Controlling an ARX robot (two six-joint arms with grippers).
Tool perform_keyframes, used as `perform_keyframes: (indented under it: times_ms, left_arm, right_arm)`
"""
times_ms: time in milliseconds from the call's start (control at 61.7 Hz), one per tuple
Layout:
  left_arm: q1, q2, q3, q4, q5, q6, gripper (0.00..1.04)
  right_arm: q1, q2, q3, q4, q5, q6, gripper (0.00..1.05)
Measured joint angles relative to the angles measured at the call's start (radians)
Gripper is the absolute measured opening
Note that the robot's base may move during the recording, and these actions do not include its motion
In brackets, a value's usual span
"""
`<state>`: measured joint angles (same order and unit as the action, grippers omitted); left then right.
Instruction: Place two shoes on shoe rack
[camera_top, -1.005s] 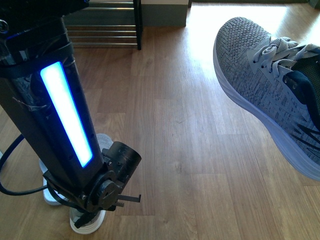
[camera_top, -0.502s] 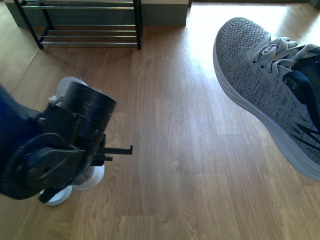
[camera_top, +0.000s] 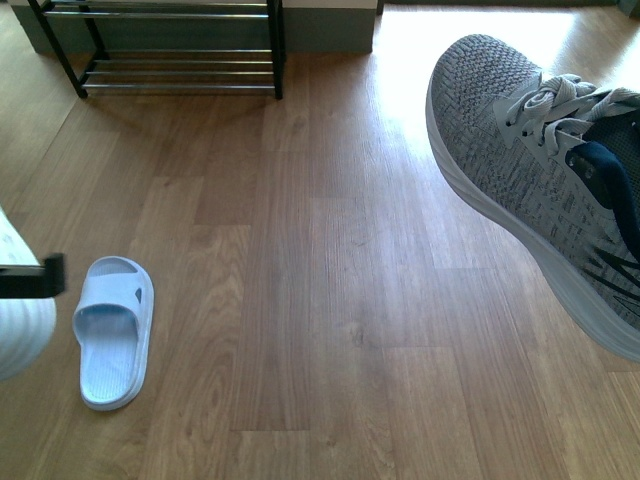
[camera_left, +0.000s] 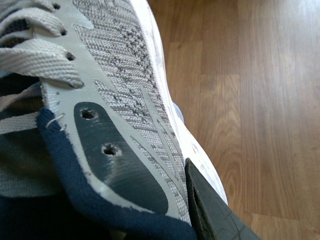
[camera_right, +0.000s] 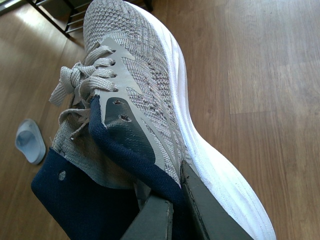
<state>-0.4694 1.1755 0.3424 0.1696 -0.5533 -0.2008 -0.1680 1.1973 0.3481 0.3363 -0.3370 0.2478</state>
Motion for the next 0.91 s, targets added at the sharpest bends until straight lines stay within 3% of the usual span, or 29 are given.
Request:
perform_keyframes:
  times_ms: [146, 907]
  left_arm:
    - [-0.073, -0.333, 0.000, -0.199, -0.072, 0.044, 0.02]
    - [-0.079, -0.355, -0.001, -0.205, -0.074, 0.060, 0.02]
  right_arm:
    - [0.000, 0.000, 0.000, 0.000, 0.000, 0.000, 0.01]
    - [0.003, 0.000, 0.000, 0.000, 0.000, 0.000, 0.01]
